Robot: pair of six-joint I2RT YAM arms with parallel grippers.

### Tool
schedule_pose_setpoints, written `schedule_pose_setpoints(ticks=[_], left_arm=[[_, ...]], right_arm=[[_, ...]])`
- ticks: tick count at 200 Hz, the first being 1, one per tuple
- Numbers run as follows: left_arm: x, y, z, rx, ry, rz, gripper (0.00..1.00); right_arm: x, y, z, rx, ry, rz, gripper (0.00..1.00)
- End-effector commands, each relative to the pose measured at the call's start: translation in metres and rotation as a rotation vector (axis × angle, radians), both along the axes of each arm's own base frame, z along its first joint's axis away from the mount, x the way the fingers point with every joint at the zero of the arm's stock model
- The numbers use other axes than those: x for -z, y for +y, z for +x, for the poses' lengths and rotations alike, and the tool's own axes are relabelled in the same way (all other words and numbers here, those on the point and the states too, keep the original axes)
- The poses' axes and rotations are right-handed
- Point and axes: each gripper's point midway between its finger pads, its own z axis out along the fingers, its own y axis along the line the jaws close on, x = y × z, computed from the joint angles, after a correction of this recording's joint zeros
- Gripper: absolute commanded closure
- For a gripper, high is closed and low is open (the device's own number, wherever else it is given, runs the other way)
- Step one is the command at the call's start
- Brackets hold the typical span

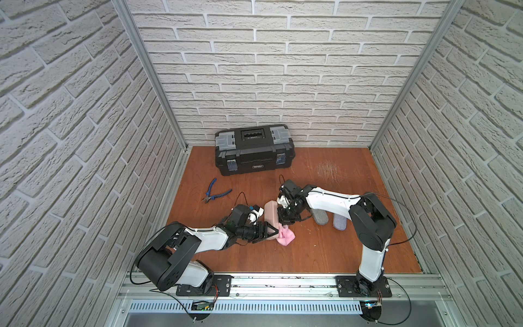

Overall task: Wipe the eyeglass case
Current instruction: Wipe the dirt from the eyeglass case, then place the eyeglass case at the center of the board.

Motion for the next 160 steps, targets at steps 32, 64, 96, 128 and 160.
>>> schedule_pose_setpoints(ticks=[32,64,96,128,160], left_arm=[[-0.004,0.021,0.036,-0.16,-0.097,0.144,0.84],[-0.009,0.033,0.036,-0.224,-0.125,0.335,0.81],[-0.01,0.02,0.033,-0.228,-0.105,0.505,0.78],[-0.005,-0.019,0.037,-0.173,-0.074,0.607,0.76],[0.004,-0.056,0.032,-0.039,-0.03,0.699,0.74]], right_arm=[[-0.064,-0.022,-0.041,-0.097,0.028,0.167,0.98],[-0.074,-0.081,-0.001,0.032,-0.096,-0.003,0.98],[-0.098,-0.126,0.048,0.208,-0.249,-0.116,0.98],[-0.113,-0.176,0.094,0.397,-0.358,-0.23,0.98],[-0.123,-0.206,0.125,0.475,-0.405,-0.315,0.98]])
